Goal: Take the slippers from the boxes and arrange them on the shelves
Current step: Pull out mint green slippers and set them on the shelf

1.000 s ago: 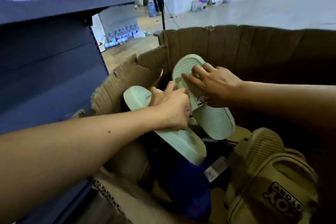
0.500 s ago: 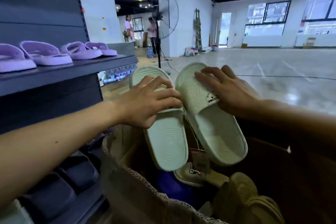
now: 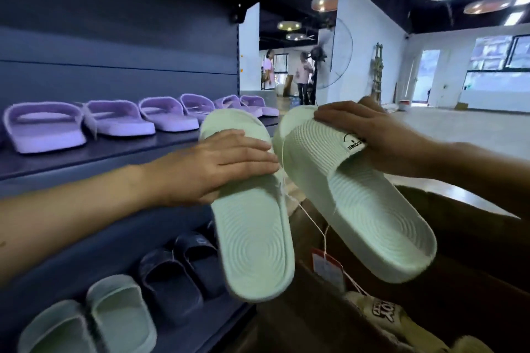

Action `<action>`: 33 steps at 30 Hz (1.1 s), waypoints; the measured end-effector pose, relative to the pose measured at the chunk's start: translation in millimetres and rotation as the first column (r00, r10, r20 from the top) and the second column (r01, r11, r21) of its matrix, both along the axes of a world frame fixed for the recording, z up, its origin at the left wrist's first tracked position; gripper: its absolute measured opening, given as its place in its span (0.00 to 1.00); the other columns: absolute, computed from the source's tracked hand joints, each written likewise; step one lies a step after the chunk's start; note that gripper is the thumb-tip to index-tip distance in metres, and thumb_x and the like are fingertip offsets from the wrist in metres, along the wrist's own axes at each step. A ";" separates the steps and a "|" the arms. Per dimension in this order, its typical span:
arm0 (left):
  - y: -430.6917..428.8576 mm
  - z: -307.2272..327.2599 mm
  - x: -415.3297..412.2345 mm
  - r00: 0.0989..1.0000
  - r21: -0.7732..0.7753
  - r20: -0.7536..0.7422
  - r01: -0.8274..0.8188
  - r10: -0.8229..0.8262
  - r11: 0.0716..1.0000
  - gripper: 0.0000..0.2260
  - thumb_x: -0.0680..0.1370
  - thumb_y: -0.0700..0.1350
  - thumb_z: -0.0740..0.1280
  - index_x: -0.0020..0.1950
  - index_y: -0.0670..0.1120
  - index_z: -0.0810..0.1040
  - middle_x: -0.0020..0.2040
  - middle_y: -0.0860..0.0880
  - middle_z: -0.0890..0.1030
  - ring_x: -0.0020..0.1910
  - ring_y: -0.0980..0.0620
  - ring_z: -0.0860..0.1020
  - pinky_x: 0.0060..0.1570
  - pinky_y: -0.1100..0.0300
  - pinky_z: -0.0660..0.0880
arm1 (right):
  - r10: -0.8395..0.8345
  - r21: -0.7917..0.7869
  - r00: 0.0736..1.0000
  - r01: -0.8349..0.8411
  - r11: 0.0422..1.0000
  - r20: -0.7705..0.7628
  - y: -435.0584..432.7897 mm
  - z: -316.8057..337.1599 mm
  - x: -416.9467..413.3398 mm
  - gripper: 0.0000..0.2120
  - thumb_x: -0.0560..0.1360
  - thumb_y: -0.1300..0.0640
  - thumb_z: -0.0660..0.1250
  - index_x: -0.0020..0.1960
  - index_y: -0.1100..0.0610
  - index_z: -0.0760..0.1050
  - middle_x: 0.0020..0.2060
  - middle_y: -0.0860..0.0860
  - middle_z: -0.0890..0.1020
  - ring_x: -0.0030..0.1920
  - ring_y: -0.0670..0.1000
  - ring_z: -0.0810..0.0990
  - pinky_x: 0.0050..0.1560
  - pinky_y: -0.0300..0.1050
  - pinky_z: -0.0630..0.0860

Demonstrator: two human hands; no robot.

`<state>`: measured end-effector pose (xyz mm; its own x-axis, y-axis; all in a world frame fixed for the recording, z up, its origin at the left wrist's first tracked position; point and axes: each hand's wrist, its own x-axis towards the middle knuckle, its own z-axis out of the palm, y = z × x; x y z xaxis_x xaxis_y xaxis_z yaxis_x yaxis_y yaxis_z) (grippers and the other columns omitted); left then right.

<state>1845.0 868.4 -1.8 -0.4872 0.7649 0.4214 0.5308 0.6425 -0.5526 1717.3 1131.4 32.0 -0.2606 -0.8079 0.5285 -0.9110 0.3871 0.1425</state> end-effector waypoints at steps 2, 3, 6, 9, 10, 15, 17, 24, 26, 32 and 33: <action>-12.8 -15.2 16.9 0.999 -0.029 0.038 -0.034 0.035 0.999 0.18 0.82 0.44 0.44 0.68 0.45 0.65 0.65 0.50 0.69 0.66 0.50 0.68 0.65 0.51 0.64 | 0.097 0.046 0.993 -0.094 0.995 -0.069 -25.3 -7.9 9.4 0.30 0.66 0.60 0.70 0.68 0.57 0.70 0.65 0.55 0.74 0.55 0.62 0.71 0.51 0.56 0.72; -18.8 -23.8 26.3 0.997 -0.036 0.057 -0.045 0.046 0.998 0.18 0.81 0.42 0.45 0.67 0.45 0.66 0.65 0.49 0.70 0.66 0.50 0.69 0.64 0.51 0.65 | 0.140 0.078 0.984 -0.132 0.988 -0.114 -38.5 -12.7 14.3 0.30 0.66 0.63 0.70 0.67 0.57 0.71 0.64 0.54 0.75 0.53 0.62 0.72 0.48 0.59 0.74; -43.1 -43.4 59.4 0.993 -0.020 0.078 -0.090 0.091 0.996 0.18 0.79 0.38 0.49 0.67 0.45 0.67 0.64 0.48 0.73 0.64 0.51 0.71 0.63 0.52 0.67 | 0.231 0.146 0.953 -0.205 0.968 -0.194 -76.8 -23.2 34.8 0.34 0.63 0.69 0.72 0.66 0.52 0.71 0.63 0.50 0.76 0.52 0.56 0.68 0.44 0.56 0.76; -69.5 -60.9 98.5 0.981 -0.044 0.133 -0.136 0.141 0.990 0.21 0.74 0.34 0.51 0.65 0.44 0.68 0.62 0.47 0.77 0.63 0.51 0.72 0.65 0.54 0.66 | 0.278 0.230 0.947 -0.238 0.944 -0.162 -112.5 -36.9 56.3 0.34 0.65 0.66 0.69 0.68 0.47 0.67 0.65 0.44 0.73 0.53 0.54 0.68 0.43 0.56 0.78; -76.7 -68.5 109.9 0.977 -0.088 0.148 -0.143 0.155 0.986 0.19 0.77 0.34 0.48 0.64 0.43 0.69 0.60 0.47 0.79 0.62 0.51 0.73 0.65 0.54 0.66 | 0.300 0.280 0.941 -0.248 0.927 -0.158 -124.3 -43.3 64.9 0.32 0.65 0.64 0.68 0.68 0.48 0.68 0.65 0.45 0.74 0.53 0.55 0.70 0.44 0.56 0.78; -121.8 -128.1 155.2 0.926 -0.045 0.253 -0.279 0.281 0.959 0.19 0.76 0.32 0.50 0.64 0.43 0.68 0.60 0.45 0.79 0.63 0.50 0.71 0.65 0.56 0.66 | 0.266 0.408 0.964 -0.253 0.877 0.025 -180.2 -101.2 108.0 0.31 0.72 0.58 0.65 0.73 0.49 0.60 0.71 0.43 0.65 0.59 0.56 0.65 0.57 0.53 0.74; -142.1 -155.8 171.4 0.900 -0.013 0.277 -0.348 0.337 0.938 0.22 0.72 0.31 0.55 0.65 0.43 0.68 0.62 0.44 0.78 0.63 0.50 0.71 0.64 0.55 0.67 | 0.204 0.482 0.976 -0.213 0.850 0.073 -201.3 -126.8 122.7 0.33 0.75 0.58 0.61 0.75 0.45 0.51 0.73 0.39 0.56 0.59 0.51 0.58 0.58 0.53 0.73; -205.8 -222.5 228.1 0.728 -0.052 0.332 -0.621 0.600 0.782 0.24 0.70 0.34 0.53 0.65 0.45 0.67 0.61 0.47 0.79 0.63 0.51 0.69 0.63 0.56 0.66 | 0.163 0.434 0.962 -0.246 0.867 0.220 -286.3 -208.8 161.2 0.33 0.76 0.58 0.58 0.75 0.44 0.48 0.75 0.41 0.52 0.65 0.54 0.60 0.62 0.47 0.69; -227.0 -242.3 247.5 0.645 -0.085 0.334 -0.706 0.688 0.703 0.25 0.69 0.36 0.53 0.66 0.47 0.66 0.62 0.50 0.78 0.64 0.51 0.71 0.63 0.57 0.67 | 0.152 0.398 0.947 -0.260 0.880 0.282 -308.7 -229.4 171.1 0.32 0.75 0.58 0.59 0.75 0.45 0.49 0.75 0.43 0.53 0.66 0.55 0.60 0.65 0.48 0.67; -254.2 -300.9 282.9 0.167 -0.003 0.480 -0.982 0.861 0.191 0.23 0.79 0.43 0.47 0.76 0.52 0.57 0.75 0.57 0.59 0.75 0.55 0.56 0.67 0.56 0.62 | 0.140 0.393 0.902 -0.312 0.865 0.410 -357.6 -283.6 202.5 0.31 0.76 0.54 0.60 0.75 0.44 0.50 0.75 0.42 0.53 0.70 0.54 0.57 0.68 0.45 0.62; -255.6 -307.7 284.0 0.078 -0.032 0.560 -0.993 0.825 0.116 0.23 0.81 0.43 0.49 0.76 0.54 0.53 0.77 0.58 0.53 0.75 0.55 0.50 0.69 0.55 0.62 | 0.128 0.391 0.894 -0.312 0.866 0.430 -363.4 -290.2 206.9 0.31 0.76 0.54 0.60 0.75 0.43 0.50 0.75 0.43 0.53 0.70 0.54 0.56 0.68 0.46 0.61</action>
<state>2128.9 612.8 -309.5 -0.8359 -0.5465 0.0517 -0.5460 0.8179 -0.1814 1924.2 768.0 -258.2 -0.1511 -0.9885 0.0021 -0.9808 0.1496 -0.1248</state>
